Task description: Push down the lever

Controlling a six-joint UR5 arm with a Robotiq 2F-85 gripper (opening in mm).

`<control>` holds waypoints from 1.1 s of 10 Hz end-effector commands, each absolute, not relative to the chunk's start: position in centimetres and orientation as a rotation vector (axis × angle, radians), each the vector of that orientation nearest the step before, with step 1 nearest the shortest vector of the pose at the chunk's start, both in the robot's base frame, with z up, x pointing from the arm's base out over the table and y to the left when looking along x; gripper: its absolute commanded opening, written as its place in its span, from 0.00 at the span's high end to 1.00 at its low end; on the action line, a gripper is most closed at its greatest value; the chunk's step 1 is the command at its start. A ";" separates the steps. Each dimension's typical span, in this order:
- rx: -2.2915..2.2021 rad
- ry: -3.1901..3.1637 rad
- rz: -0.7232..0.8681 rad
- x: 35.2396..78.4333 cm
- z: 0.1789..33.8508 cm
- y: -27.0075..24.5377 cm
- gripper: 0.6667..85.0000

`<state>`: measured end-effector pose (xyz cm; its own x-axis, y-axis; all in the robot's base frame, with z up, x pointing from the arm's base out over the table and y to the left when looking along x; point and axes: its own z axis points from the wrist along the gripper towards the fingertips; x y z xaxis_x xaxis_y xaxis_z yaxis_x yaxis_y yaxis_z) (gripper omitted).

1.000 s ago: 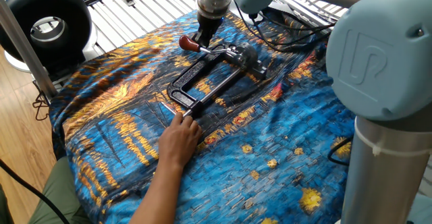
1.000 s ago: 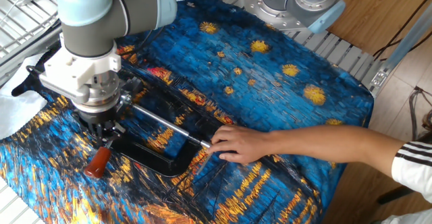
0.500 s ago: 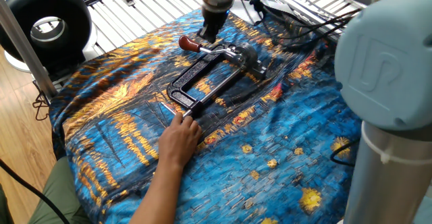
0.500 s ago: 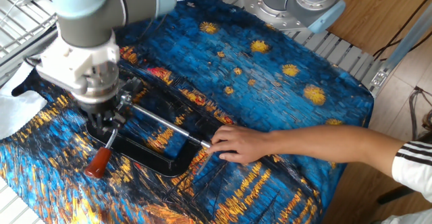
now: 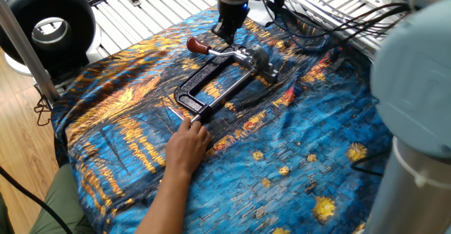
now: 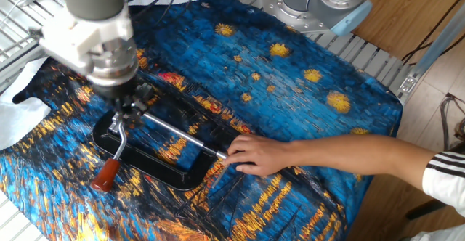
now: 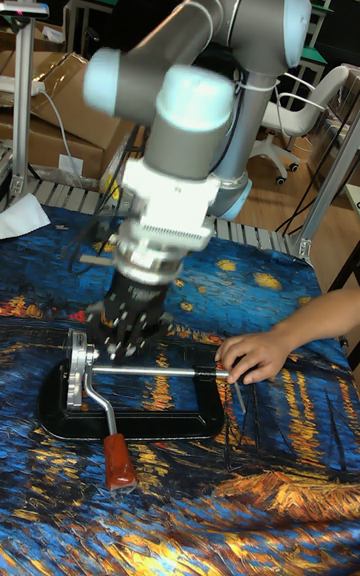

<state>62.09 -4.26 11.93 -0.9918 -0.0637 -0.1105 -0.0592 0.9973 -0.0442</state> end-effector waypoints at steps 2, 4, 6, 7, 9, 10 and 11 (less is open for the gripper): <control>0.100 3.022 0.017 61.7 11.2 -0.1 1.00; 0.031 2.994 0.031 62.4 11.3 0.2 1.00; -0.051 2.937 0.057 63.9 11.6 0.8 1.00; -0.081 2.900 0.071 64.8 11.8 1.1 1.00; -0.130 2.935 0.100 63.8 11.6 1.7 1.00; -0.095 2.995 0.050 61.1 13.5 0.5 1.00; -0.058 3.040 0.003 58.8 15.3 -0.1 1.00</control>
